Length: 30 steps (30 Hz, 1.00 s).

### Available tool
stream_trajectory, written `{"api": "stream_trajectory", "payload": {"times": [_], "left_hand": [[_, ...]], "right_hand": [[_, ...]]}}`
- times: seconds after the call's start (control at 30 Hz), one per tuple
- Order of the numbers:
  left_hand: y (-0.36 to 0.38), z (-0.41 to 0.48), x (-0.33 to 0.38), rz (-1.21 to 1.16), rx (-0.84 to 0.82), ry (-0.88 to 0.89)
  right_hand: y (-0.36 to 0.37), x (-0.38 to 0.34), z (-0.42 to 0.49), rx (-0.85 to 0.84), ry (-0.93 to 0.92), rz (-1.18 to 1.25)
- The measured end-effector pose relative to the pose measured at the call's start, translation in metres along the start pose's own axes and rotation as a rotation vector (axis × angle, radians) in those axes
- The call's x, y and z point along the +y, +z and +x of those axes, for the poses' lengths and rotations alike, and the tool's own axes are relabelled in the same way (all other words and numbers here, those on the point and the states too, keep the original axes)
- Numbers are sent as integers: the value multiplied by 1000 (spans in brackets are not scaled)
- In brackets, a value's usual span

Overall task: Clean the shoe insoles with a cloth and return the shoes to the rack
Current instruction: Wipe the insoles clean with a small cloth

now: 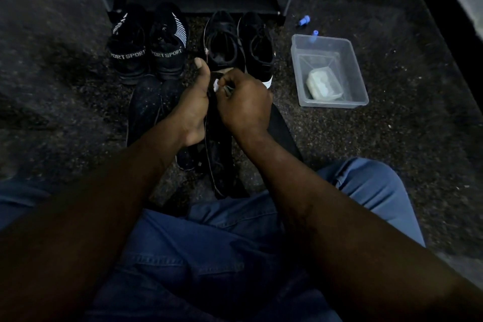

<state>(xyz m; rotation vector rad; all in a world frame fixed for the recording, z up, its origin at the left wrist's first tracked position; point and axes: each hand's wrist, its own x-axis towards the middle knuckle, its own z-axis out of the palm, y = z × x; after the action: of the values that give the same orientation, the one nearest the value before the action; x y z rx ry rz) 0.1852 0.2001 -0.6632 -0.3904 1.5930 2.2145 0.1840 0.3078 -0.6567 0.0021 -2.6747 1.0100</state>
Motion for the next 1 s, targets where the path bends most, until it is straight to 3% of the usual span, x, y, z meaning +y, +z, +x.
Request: {"api": "stream_trajectory", "payload": {"times": [0.33,0.6,0.83,1.0], "left_hand": [[-3,5,-4,-3,22,-14],[-7,8,-6,15,-28,-27],[-6,11,-9,-48,-37,-13],[-7,11,-6,-46,-77,-24]], "right_hand": [[-4,-8,-5,-47,113,312],[-2,-1,-4,-52,129,189],[-9,-7,-5,-4,29,319],[-2,2,4,20,-36,38]]}}
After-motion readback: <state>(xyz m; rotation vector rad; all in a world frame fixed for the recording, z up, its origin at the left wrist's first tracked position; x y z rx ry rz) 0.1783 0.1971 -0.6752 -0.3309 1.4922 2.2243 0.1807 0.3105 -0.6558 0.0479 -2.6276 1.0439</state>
